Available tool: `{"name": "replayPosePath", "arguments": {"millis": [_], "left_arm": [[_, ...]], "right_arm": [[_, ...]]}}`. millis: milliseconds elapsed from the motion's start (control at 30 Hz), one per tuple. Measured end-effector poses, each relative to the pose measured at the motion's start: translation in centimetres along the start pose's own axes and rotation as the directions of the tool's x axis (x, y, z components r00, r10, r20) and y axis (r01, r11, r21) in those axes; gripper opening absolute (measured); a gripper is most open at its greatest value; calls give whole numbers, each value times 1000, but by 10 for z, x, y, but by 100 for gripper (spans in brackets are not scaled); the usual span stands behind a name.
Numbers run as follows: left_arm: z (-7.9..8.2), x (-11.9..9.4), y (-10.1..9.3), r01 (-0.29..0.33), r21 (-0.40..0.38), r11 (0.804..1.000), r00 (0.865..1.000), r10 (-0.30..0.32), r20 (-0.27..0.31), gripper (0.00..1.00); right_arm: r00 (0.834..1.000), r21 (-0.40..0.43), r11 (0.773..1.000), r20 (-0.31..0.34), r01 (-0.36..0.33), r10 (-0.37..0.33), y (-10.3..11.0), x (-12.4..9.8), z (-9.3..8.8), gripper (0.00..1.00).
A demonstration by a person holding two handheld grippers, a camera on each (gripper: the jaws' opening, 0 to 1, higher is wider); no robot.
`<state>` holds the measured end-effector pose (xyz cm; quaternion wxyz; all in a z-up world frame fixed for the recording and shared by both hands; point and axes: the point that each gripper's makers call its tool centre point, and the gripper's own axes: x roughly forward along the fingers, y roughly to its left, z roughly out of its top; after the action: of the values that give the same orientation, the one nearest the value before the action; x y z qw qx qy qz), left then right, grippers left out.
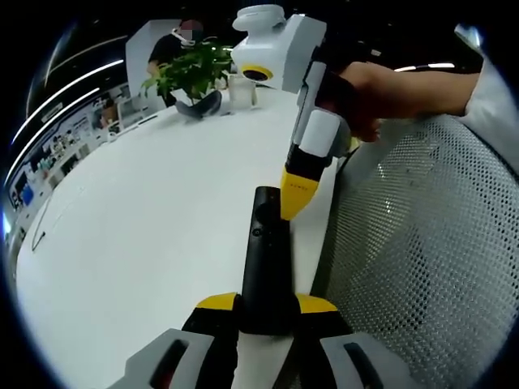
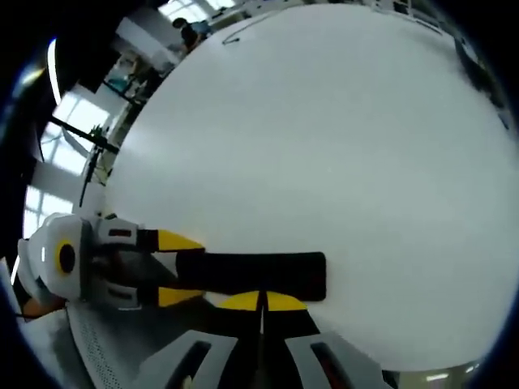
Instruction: Press the specified remote control buttons in sequence, fully releasing each button before pressing the next.
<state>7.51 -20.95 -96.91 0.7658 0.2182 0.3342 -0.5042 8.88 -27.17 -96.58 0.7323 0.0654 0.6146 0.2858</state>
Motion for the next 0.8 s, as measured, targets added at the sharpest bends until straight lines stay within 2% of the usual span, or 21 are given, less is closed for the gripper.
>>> {"name": "replayPosePath", "arguments": {"millis": [433, 800], "left_arm": [[0, 0, 1, 5, 14, 1000, 1000, -5, -1, 24], [1, 0, -2, 18, 22, 1000, 1000, -18, 5, 24]], "right_arm": [[1000, -19, 1000, -7, 18, -19, 2, -1, 2, 0], [998, -60, 997, 42, 42, -39, 0, -3, 12, 0]]}}
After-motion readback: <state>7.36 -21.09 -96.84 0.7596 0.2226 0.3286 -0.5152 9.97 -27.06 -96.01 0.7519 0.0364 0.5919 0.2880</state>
